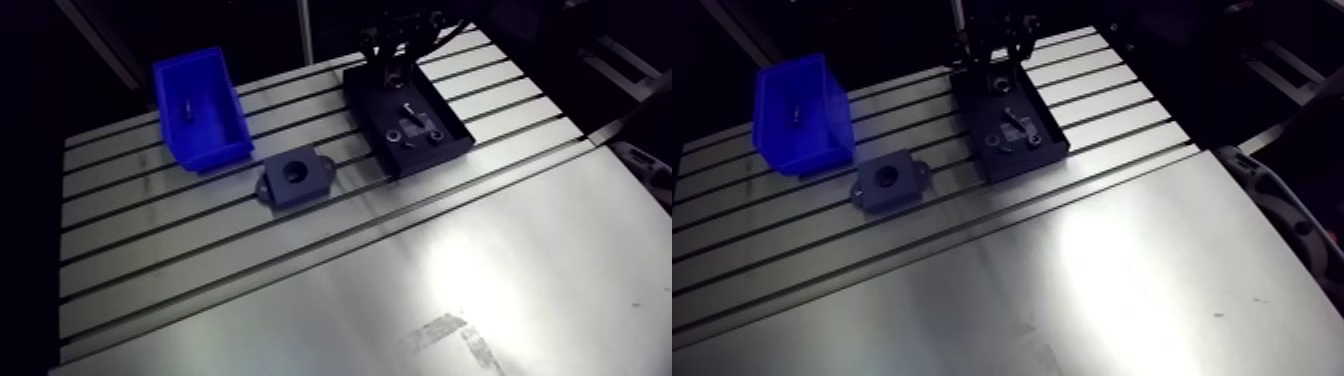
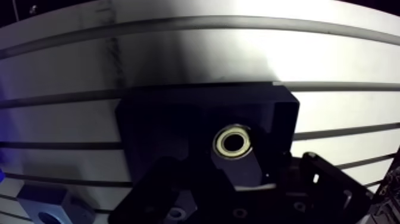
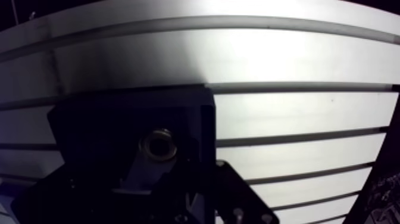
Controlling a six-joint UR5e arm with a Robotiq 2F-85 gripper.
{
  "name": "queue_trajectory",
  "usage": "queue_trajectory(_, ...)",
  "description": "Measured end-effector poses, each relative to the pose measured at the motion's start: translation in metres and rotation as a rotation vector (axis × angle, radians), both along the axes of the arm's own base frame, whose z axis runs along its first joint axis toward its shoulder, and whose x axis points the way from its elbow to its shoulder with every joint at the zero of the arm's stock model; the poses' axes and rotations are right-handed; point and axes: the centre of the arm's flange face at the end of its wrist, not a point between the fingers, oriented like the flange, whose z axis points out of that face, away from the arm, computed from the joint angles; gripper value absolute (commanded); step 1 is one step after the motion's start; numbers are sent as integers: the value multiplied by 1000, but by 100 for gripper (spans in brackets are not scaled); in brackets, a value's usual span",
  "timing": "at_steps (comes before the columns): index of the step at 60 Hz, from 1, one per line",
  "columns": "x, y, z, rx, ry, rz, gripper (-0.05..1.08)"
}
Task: Pick up the bearing and press it into the housing until flush.
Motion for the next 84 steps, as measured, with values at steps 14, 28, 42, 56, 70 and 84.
queue_trajectory(14, 0, 0, 0, 0, 0, 1, 56)
queue_trajectory(28, 0, 0, 1, 2, 1, 3, 60)
queue_trajectory(42, 0, 3, 1, 7, -2, 5, 68)
queue_trajectory(56, 1, 5, 5, 8, 1, 6, 69)
queue_trajectory(70, 6, -1, 34, 12, 26, 10, 70)
queue_trajectory(84, 16, -13, 71, 15, 44, 19, 77)
